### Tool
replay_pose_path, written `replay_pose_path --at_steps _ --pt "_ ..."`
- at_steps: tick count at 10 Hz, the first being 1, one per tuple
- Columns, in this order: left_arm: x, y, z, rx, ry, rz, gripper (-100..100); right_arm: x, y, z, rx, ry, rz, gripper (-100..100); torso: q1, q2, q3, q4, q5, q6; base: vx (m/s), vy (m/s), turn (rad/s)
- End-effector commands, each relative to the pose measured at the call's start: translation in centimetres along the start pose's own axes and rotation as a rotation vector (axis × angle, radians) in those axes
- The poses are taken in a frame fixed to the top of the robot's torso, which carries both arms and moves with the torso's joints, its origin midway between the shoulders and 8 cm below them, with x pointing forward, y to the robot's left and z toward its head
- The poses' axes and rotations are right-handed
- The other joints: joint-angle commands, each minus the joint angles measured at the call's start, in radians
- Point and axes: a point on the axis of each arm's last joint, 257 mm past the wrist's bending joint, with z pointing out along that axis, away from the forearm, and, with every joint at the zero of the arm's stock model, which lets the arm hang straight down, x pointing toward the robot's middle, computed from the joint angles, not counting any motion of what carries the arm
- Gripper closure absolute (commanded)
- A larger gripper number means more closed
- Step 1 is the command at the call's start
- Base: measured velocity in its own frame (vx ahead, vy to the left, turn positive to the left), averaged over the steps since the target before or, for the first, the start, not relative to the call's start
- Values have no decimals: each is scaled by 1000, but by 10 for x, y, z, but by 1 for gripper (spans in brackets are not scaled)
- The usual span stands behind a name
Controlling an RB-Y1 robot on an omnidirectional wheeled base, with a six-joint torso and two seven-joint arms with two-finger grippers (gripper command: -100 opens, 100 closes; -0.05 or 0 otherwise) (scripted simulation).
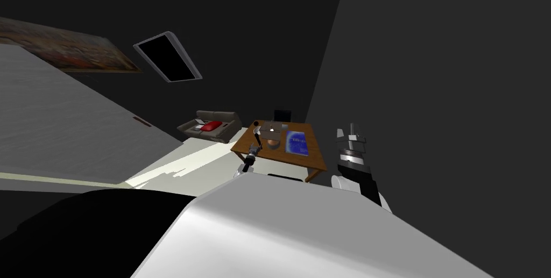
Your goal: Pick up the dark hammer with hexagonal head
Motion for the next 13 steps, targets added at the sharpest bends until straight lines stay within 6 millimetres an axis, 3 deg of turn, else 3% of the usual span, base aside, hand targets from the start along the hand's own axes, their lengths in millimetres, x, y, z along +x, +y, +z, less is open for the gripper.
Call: replay_pose_path --at_steps 1,6,8,11,13 --pt "4 -24 -5 52 8 15 -100 0 0 0 0 0 0 0 0 0 0 0 0 0 78 27 344" --pt "12 -95 -23 201 20 46 -100 0 0 0 0 0 0 0 4 -6 -3 -1 1 0 129 46 335" --pt "12 -104 -23 220 20 47 -100 0 0 0 0 0 0 0 4 -4 -2 -1 1 0 62 20 68" --pt "13 -153 -40 315 20 55 -100 0 0 0 0 0 0 0 3 -2 -1 0 1 0 85 20 302" --pt "13 -159 -40 328 19 55 -100 0 0 0 0 0 0 0 3 -4 -3 -1 1 0 78 8 85"
